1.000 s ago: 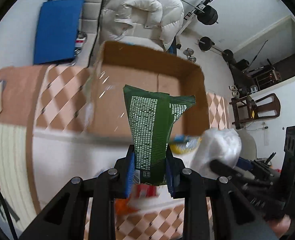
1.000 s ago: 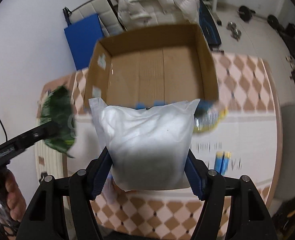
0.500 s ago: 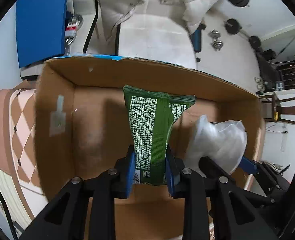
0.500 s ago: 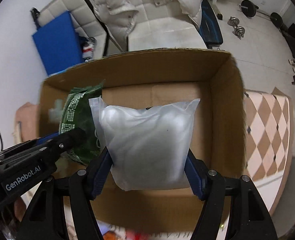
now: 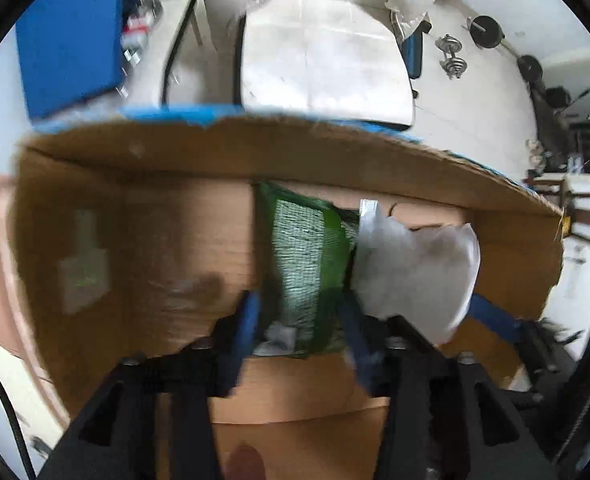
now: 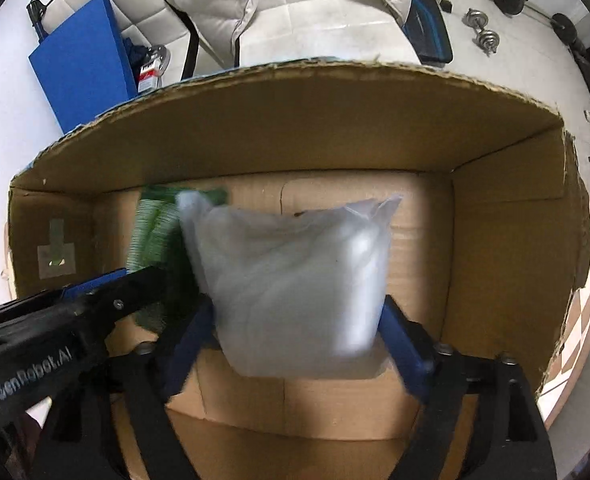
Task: Organize soft objects
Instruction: 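Carry both bags into the cardboard box and open both tools, then grasp the blue wet-wipes pack with the left tool while the right tool grasps the red snack bag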
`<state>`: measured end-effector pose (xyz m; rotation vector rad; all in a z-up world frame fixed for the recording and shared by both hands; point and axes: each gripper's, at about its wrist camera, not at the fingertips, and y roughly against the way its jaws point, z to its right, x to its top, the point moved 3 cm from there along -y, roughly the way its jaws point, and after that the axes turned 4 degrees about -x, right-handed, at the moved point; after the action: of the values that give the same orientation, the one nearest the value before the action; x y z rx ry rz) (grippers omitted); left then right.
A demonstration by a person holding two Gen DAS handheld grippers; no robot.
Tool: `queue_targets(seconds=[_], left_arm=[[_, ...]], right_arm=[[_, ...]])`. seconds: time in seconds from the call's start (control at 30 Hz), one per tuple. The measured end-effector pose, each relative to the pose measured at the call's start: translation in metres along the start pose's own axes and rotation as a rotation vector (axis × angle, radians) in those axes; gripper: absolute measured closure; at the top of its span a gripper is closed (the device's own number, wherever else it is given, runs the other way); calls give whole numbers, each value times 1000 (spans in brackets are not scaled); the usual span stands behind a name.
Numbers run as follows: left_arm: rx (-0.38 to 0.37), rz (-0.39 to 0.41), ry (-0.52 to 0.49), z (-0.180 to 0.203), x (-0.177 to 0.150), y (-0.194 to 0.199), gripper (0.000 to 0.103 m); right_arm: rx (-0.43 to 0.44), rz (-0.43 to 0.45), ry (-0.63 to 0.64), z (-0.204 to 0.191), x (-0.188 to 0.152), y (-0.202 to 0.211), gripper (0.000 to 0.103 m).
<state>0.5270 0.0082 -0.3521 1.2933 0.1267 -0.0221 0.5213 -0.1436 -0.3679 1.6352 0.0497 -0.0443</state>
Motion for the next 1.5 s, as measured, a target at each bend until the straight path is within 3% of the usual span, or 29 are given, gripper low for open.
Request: queue_targets(seconds=[0.03, 0.07, 0.13, 0.27, 0.37, 0.53, 0.63, 0.7, 0.8, 0.93, 1.1, 1.23, 1.4, 1.5], left_arm=[[4, 19, -12, 1, -2, 8, 17], [2, 28, -16, 1, -4, 13, 8], [16, 72, -38, 4, -16, 32, 6], [54, 139, -92, 9, -39, 64, 2], [46, 179, -107, 9, -74, 89, 2], [108, 268, -122, -8, -171, 111, 2], [214, 258, -166, -25, -224, 92, 2], [299, 176, -222, -41, -261, 54, 2], [337, 13, -258, -62, -297, -9, 2], [338, -87, -277, -72, -312, -61, 2], [318, -158, -241, -80, -306, -104, 2], [290, -164, -175, -99, -302, -112, 7], [190, -144, 24, -141, -297, -106, 7], [192, -138, 34, -148, -298, -105, 7]], right_arm=[[-3, 2, 5, 0, -1, 3, 9], [-8, 6, 15, 0, -2, 6, 5], [-22, 18, 22, 0, -6, 16, 0], [-42, 67, 33, -3, -24, 48, 0], [-78, 127, 65, -8, -47, 75, 0], [-116, 229, 90, -12, -120, 118, 0], [-128, 243, 106, -13, -177, 119, 0], [-96, 210, 95, -13, -226, 100, 0], [-32, 112, 40, -3, -279, 60, 0], [4, 19, 2, 0, -319, 15, 0], [-28, -3, 12, -4, -321, -8, 0], [-24, -55, 8, -15, -316, -29, 0], [-25, -104, 0, -35, -312, -56, 0], [-20, -128, -12, -43, -312, -68, 0]])
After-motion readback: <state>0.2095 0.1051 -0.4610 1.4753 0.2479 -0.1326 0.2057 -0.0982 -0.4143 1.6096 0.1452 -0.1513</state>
